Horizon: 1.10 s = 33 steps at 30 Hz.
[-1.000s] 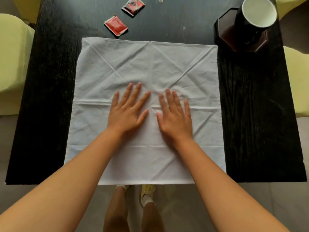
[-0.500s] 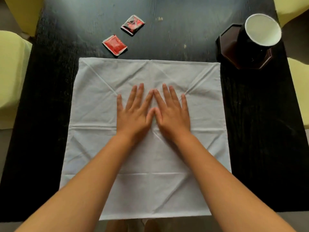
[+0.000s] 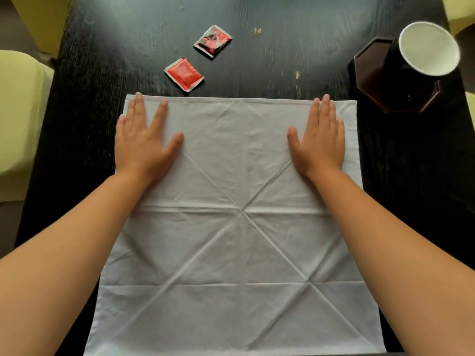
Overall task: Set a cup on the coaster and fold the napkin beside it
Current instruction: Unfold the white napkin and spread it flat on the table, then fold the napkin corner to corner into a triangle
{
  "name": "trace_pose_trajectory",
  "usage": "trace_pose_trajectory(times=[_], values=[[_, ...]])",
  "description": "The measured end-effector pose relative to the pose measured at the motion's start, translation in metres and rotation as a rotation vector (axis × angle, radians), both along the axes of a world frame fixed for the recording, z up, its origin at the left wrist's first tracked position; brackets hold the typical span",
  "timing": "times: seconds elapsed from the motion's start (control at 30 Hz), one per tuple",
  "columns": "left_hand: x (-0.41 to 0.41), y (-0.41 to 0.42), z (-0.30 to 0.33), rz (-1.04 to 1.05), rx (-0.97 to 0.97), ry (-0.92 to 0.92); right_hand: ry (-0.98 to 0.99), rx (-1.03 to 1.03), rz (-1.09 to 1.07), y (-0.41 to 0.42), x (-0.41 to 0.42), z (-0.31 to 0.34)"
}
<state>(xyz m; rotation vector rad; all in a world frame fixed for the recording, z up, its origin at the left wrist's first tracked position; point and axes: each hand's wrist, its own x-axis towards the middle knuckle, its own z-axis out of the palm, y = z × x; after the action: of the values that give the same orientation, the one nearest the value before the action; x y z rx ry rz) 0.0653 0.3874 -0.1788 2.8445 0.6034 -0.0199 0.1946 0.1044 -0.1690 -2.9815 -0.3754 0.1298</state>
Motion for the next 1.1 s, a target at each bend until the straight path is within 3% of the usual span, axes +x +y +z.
trace_pose_trajectory(times=[0.07,0.17,0.23,0.33,0.43,0.6,0.9,1.1], values=[[0.004,0.002,-0.003,0.078,0.008,0.005,-0.011,0.015,-0.137,0.001,0.003,0.0],[0.014,-0.003,0.0,0.36,-0.028,0.009,-0.034,0.065,-0.35,0.003,0.007,0.002],[0.019,-0.023,0.01,0.431,-0.024,-0.057,-0.063,0.067,-0.369,0.005,0.003,0.004],[0.009,-0.087,0.021,0.096,-0.001,-0.175,-0.091,0.028,-0.103,0.005,-0.022,0.005],[-0.022,-0.163,0.017,-0.205,-0.007,-0.095,-0.026,-0.002,0.043,-0.006,-0.064,0.001],[-0.067,-0.22,0.012,-0.32,0.028,-0.005,0.069,-0.021,0.022,-0.059,-0.129,0.006],[-0.128,-0.282,0.018,-0.499,-0.021,0.05,0.055,-0.135,-0.067,-0.148,-0.245,0.016],[-0.15,-0.319,0.02,-0.628,-0.051,0.08,-0.006,-0.093,-0.241,-0.189,-0.298,0.024]])
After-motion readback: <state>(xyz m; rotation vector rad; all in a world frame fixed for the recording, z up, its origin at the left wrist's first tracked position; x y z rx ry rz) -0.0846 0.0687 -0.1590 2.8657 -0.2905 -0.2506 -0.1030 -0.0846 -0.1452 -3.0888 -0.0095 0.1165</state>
